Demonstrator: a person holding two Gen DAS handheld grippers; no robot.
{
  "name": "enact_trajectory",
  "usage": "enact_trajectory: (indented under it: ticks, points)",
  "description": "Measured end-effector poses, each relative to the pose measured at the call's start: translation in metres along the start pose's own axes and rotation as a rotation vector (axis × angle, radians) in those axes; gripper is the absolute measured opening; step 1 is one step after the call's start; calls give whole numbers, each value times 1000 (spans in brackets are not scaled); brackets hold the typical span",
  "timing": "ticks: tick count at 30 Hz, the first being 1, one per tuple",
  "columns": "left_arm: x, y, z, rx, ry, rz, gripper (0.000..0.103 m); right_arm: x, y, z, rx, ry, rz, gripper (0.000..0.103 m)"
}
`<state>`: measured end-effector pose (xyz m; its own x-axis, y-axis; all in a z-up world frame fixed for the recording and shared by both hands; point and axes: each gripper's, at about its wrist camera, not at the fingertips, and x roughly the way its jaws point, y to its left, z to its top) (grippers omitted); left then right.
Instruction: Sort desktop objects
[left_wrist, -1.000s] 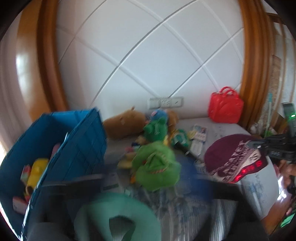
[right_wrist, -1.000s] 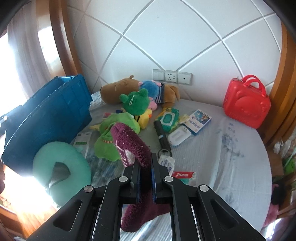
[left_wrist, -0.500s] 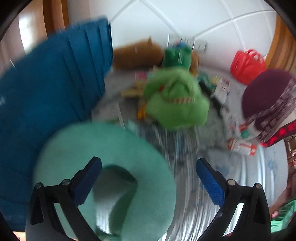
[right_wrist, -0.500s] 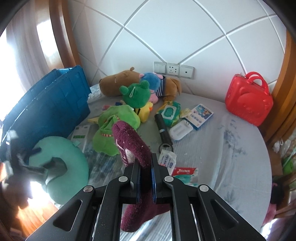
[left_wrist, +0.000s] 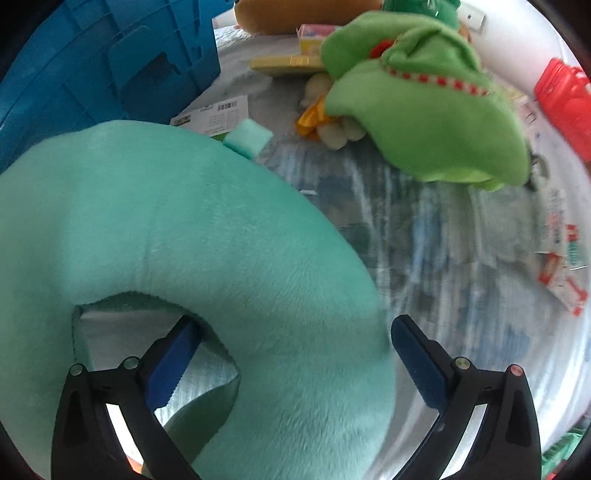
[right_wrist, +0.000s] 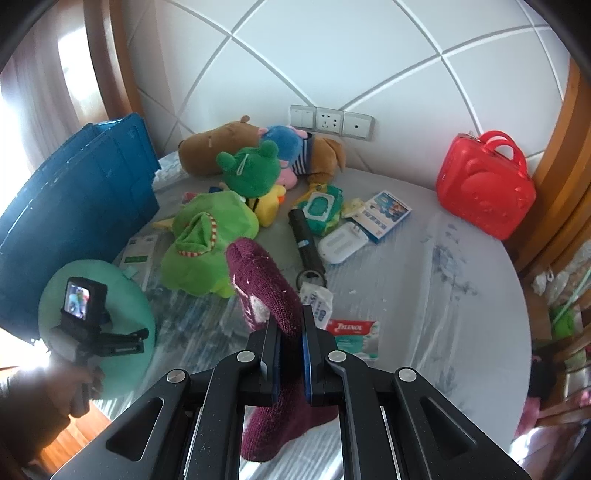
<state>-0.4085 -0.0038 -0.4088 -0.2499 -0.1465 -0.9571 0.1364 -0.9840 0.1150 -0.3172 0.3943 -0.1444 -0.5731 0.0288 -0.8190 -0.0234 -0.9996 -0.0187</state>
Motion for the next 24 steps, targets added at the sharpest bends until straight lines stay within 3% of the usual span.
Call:
enact_trajectory:
  ticks: [4,8,9,11,14,24]
  points:
    - [8,-7,-3,29,41,72,103,4,-3,0,0,7,-1,9]
    - [5,-11,-3,36,66,94,103,7,-4,1,-3,10,6,9]
    - [4,-12,-5,42,60,90,100,7,-3,1,-5,9,9,9]
    - [-6,-13,-9,61,33,86,79,6,-2,1,-7,5,14,9]
    - [-28,-7,-21,50,-8,47,66,3,-2,1,-10,-4,22,9]
    - [-142,-5,-50,42,-186,-121,56,-12,6,1,-31,-48,61,9]
